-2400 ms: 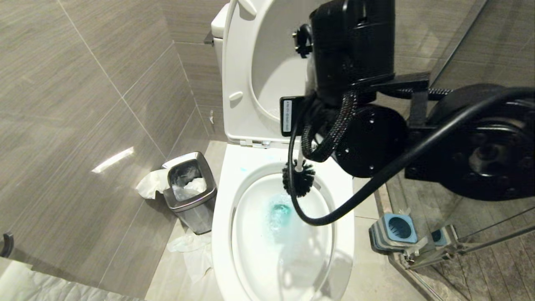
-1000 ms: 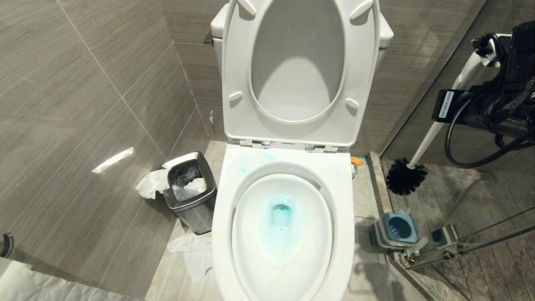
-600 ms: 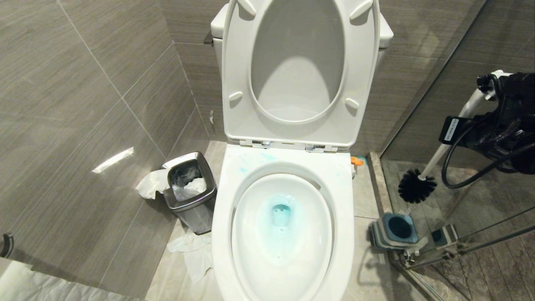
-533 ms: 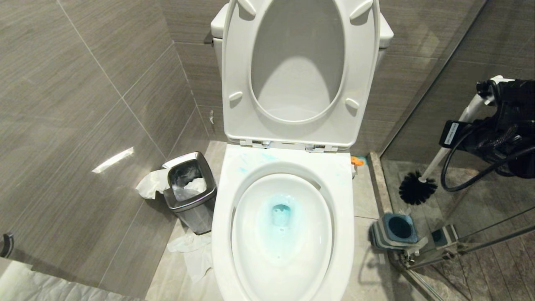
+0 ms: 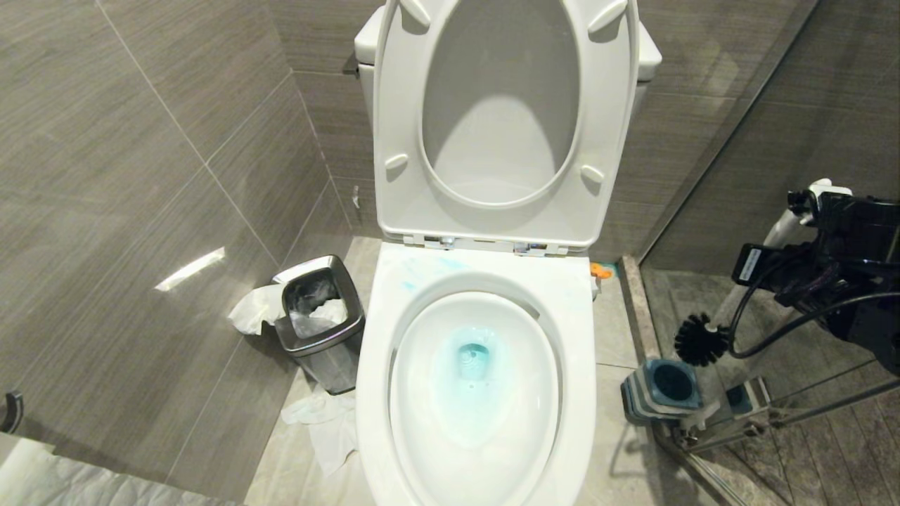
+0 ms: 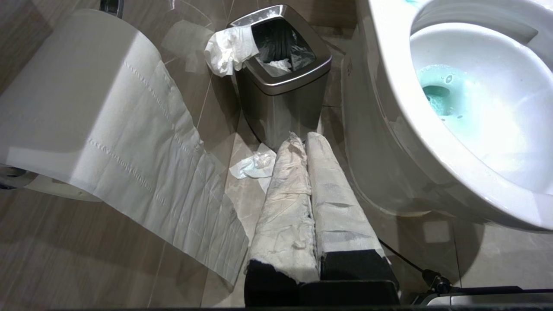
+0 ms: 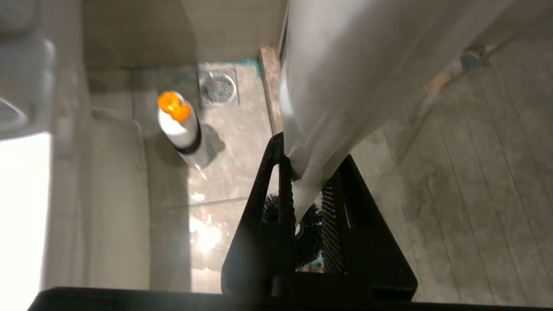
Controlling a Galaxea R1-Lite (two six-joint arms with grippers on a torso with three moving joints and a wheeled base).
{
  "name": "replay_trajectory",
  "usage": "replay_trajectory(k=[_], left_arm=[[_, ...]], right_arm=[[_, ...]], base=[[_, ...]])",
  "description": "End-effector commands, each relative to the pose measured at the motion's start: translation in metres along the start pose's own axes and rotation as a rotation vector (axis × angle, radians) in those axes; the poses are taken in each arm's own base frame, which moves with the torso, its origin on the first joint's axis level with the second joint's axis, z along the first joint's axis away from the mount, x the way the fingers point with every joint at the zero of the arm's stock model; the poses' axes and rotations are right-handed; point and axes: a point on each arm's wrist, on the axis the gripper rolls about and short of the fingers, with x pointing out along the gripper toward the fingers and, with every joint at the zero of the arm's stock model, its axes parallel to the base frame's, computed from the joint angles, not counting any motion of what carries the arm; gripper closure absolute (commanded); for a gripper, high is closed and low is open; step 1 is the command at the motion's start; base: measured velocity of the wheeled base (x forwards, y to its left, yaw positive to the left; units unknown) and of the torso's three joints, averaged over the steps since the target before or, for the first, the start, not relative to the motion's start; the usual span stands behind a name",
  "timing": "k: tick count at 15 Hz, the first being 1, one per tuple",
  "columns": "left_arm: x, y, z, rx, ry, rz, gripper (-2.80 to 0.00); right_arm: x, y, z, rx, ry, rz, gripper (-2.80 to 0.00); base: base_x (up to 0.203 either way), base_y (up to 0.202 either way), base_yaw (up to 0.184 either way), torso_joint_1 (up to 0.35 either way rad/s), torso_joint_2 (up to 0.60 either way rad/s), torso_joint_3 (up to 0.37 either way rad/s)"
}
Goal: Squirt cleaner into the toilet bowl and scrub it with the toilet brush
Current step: Put the toilet brush back
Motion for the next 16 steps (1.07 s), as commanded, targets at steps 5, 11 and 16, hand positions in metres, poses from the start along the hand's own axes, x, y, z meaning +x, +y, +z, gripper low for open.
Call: replay_trajectory(k=[5,11,16], left_arm=[[0.0,0.0,0.0,0.0,0.004,0.0,0.0],[0.0,0.0,0.0,0.0,0.003,0.0,0.0],[0.0,0.0,0.0,0.0,0.003,0.0,0.0]], right_arm=[[0.035,-0.011,-0.036,-0.01,0.077,-0.061,0.0],[0.065,-0.009,-0.07,-0.004,0.065,-0.053,0.0],[0.084,-0.006,-0.095,-0.007,0.074,-0.036,0.0]], base=[[0.0,0.0,0.0,0.0,0.0,0.0],[0.0,0.0,0.0,0.0,0.0,0.0],[0.0,0.0,0.0,0.0,0.0,0.0]])
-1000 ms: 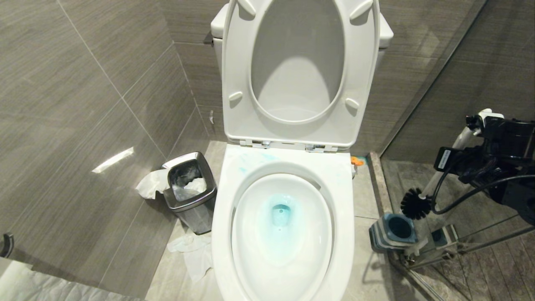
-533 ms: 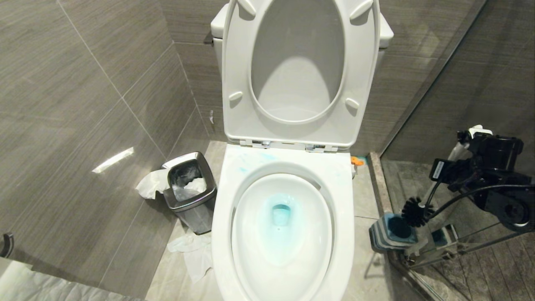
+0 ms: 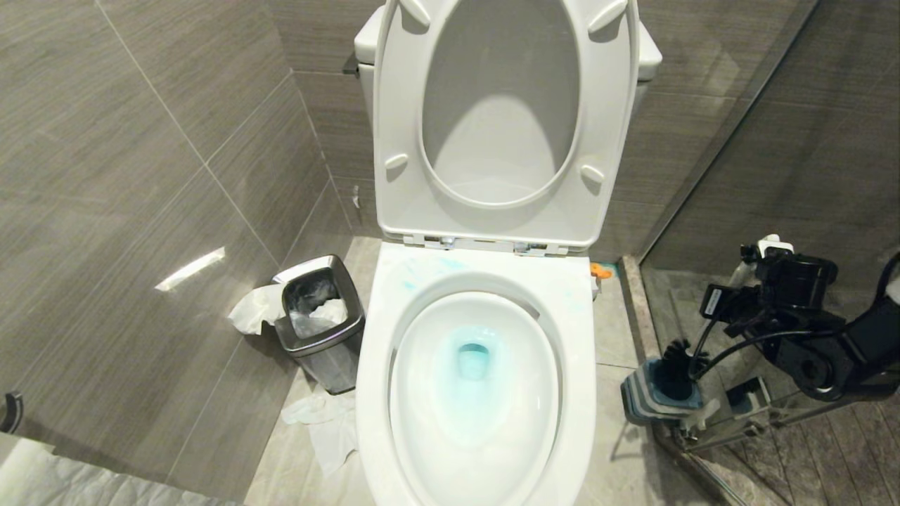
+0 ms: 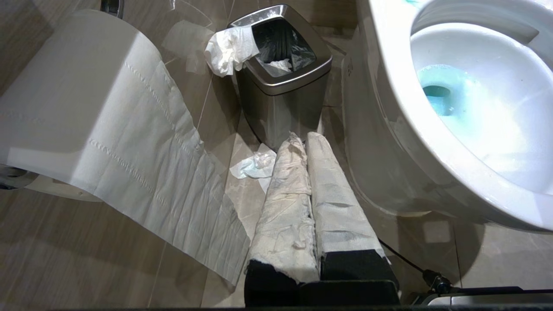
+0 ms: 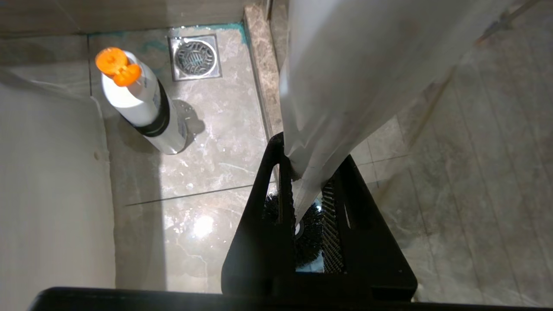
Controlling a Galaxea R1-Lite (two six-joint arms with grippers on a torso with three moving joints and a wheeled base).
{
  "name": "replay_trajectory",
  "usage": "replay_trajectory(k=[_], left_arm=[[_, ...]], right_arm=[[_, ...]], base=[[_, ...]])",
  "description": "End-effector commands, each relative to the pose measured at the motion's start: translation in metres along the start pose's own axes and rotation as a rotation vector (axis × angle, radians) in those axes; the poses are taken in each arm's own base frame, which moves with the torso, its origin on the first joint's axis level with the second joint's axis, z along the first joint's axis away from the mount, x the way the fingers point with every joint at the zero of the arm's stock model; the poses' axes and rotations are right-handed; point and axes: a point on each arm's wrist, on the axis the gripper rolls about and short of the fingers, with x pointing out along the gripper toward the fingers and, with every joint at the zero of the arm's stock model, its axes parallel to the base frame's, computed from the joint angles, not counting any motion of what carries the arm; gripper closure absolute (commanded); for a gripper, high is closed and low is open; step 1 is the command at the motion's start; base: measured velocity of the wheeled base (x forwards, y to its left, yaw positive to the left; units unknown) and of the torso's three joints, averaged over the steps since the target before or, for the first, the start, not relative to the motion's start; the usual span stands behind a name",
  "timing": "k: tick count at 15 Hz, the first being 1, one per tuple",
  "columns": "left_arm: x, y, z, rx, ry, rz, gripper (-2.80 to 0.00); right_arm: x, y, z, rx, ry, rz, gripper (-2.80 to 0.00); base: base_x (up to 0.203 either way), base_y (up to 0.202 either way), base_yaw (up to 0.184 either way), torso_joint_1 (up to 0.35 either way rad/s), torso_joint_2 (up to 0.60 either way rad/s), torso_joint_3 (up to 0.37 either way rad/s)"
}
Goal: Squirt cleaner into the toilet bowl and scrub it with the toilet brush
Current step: Put the toilet brush back
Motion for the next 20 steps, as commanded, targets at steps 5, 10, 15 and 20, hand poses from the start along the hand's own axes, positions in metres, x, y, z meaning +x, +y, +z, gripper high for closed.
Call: replay_trajectory(k=[5,10,15,20], left_arm=[[0.0,0.0,0.0,0.0,0.003,0.0,0.0],[0.0,0.0,0.0,0.0,0.003,0.0,0.0],[0.0,0.0,0.0,0.0,0.003,0.0,0.0],[0.0,0.0,0.0,0.0,0.003,0.0,0.0]], right_arm=[[0.021,-0.004,-0.041,-0.009,0.044,-0.021,0.0],[0.029,-0.014,-0.079,-0.01,0.053,-0.044,0.0],[0.032,-0.019,-0.091,-0.008,0.051,-0.053,0.0],[0.033,-0.019,-0.093,-0.008,0.051,-0.053,0.0]], base=[[0.0,0.0,0.0,0.0,0.0,0.0],[0.0,0.0,0.0,0.0,0.0,0.0],[0.0,0.0,0.0,0.0,0.0,0.0],[0.0,0.0,0.0,0.0,0.0,0.0]])
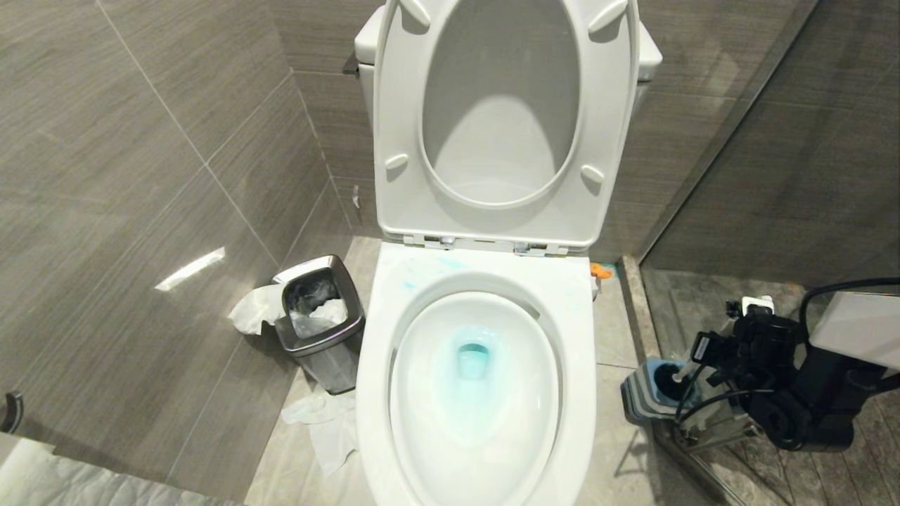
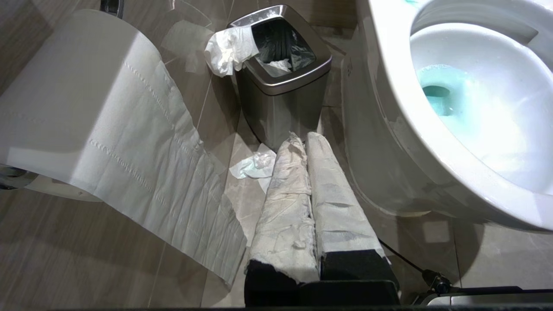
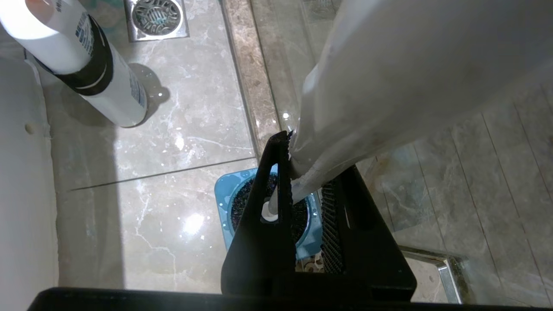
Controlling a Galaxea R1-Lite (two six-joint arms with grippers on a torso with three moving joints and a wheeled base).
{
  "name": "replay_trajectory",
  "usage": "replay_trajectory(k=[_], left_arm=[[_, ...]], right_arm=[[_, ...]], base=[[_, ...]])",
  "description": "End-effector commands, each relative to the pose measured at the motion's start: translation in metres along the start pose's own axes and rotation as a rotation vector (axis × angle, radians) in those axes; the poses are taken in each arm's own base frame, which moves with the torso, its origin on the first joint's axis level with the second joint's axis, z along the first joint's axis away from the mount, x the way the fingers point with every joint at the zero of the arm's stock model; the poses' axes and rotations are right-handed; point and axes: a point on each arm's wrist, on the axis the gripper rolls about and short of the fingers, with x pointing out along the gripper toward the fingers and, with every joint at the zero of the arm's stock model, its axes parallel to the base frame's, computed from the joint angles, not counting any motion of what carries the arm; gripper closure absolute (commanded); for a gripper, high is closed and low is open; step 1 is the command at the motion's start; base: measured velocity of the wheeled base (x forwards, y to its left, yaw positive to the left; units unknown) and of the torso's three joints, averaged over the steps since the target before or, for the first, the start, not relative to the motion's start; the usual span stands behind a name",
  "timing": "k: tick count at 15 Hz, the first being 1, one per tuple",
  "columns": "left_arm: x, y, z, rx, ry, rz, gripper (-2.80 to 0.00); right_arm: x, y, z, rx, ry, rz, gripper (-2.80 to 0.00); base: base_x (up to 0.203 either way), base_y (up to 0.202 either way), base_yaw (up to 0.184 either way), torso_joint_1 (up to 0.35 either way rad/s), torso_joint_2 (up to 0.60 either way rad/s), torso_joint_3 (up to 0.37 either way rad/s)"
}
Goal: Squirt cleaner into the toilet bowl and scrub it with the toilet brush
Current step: Put the toilet brush back
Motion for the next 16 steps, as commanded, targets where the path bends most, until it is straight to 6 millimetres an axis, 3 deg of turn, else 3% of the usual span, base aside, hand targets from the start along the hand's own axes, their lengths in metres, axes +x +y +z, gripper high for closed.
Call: replay_trajectory(k=[1,2,3,7,10,16], left_arm=[[0.0,0.0,0.0,0.0,0.004,0.001,0.0],[0.0,0.0,0.0,0.0,0.003,0.001,0.0],[0.0,0.0,0.0,0.0,0.003,0.001,0.0],[0.0,0.0,0.0,0.0,0.003,0.001,0.0],[0.0,0.0,0.0,0.0,0.003,-0.001,0.0],[0.0,0.0,0.0,0.0,0.003,0.001,0.0]], right_arm=[[0.002,0.0,-0.003,-0.002,-0.012,-0.001,0.0],[0.001,0.0,-0.005,-0.017,-0.014,-0.001,0.0],[0.0,-0.001,-0.006,-0.028,-0.015,-0.001,-2.8],[-0.011,-0.004,-0.005,-0.07,-0.039,0.003,-2.8],[-0.036,-0.012,-0.009,-0.091,-0.016,0.04,-2.8],[-0.086,-0.024,0.004,-0.124,0.008,0.063,-2.8]], base=[[0.0,0.0,0.0,0.0,0.0,0.0],[0.0,0.0,0.0,0.0,0.0,0.0],[0.0,0.0,0.0,0.0,0.0,0.0],[0.0,0.0,0.0,0.0,0.0,0.0],[0.0,0.0,0.0,0.0,0.0,0.0],[0.0,0.0,0.0,0.0,0.0,0.0]])
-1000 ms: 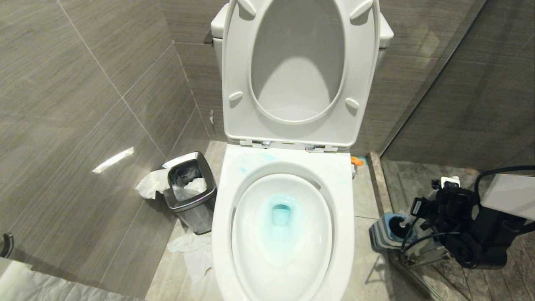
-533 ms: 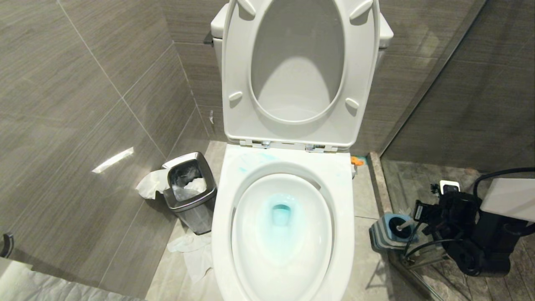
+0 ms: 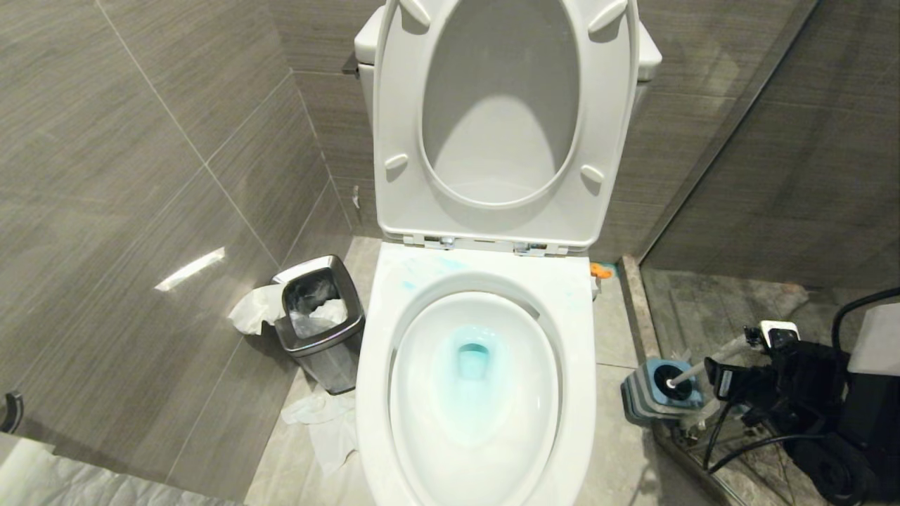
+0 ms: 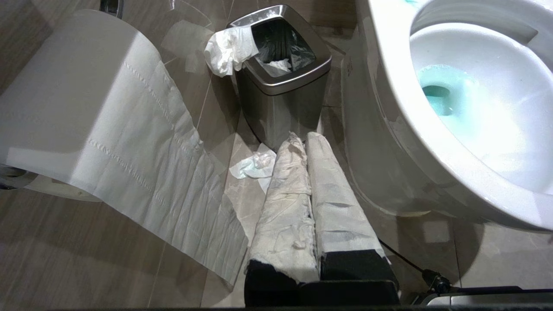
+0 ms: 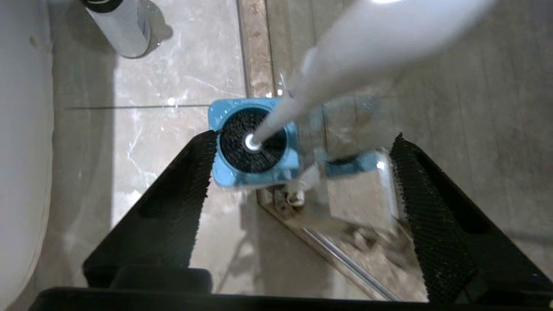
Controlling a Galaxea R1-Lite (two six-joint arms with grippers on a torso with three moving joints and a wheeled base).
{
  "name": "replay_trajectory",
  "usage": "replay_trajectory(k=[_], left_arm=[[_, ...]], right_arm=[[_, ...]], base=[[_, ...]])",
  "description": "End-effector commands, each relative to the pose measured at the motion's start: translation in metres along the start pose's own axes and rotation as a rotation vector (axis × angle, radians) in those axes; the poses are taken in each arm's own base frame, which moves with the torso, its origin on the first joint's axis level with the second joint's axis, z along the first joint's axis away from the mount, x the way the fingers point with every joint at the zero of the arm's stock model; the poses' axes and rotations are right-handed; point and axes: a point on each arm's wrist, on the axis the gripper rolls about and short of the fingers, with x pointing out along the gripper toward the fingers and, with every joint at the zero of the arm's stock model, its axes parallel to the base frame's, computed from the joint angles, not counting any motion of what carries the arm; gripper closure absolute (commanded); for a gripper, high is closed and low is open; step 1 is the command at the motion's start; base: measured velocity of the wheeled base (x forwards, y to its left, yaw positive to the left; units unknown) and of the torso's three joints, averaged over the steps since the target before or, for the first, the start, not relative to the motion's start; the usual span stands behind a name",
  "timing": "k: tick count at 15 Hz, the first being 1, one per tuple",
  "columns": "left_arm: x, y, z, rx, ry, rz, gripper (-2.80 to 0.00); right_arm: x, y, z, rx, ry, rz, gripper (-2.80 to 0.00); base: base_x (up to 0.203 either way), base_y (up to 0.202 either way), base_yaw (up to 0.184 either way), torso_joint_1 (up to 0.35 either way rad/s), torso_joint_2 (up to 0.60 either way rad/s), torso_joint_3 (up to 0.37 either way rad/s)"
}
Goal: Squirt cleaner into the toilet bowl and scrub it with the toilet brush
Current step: Put the toilet brush back
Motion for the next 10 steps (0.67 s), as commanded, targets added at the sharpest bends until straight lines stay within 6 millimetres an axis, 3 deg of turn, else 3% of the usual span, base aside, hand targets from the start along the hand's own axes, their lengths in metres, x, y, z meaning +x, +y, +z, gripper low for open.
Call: replay_trajectory(k=[1,4,5,10], left_arm=[[0.0,0.0,0.0,0.0,0.003,0.0,0.0],[0.0,0.0,0.0,0.0,0.004,0.0,0.0],[0.0,0.0,0.0,0.0,0.003,0.0,0.0],[0.0,0.0,0.0,0.0,0.003,0.0,0.0]], right_arm=[[-0.025,-0.005,0.014,0.0,-0.03,0.007,-2.8],[-0.045,-0.01,0.027,-0.003,-0.07,0.043,-2.8],[-0.049,-0.01,0.031,-0.017,-0.089,0.048,0.0],[-0.065,-0.013,0.047,-0.061,-0.156,0.087,0.0]], base=[[0.0,0.0,0.0,0.0,0.0,0.0],[0.0,0.0,0.0,0.0,0.0,0.0],[0.0,0.0,0.0,0.0,0.0,0.0],[0.0,0.0,0.0,0.0,0.0,0.0]])
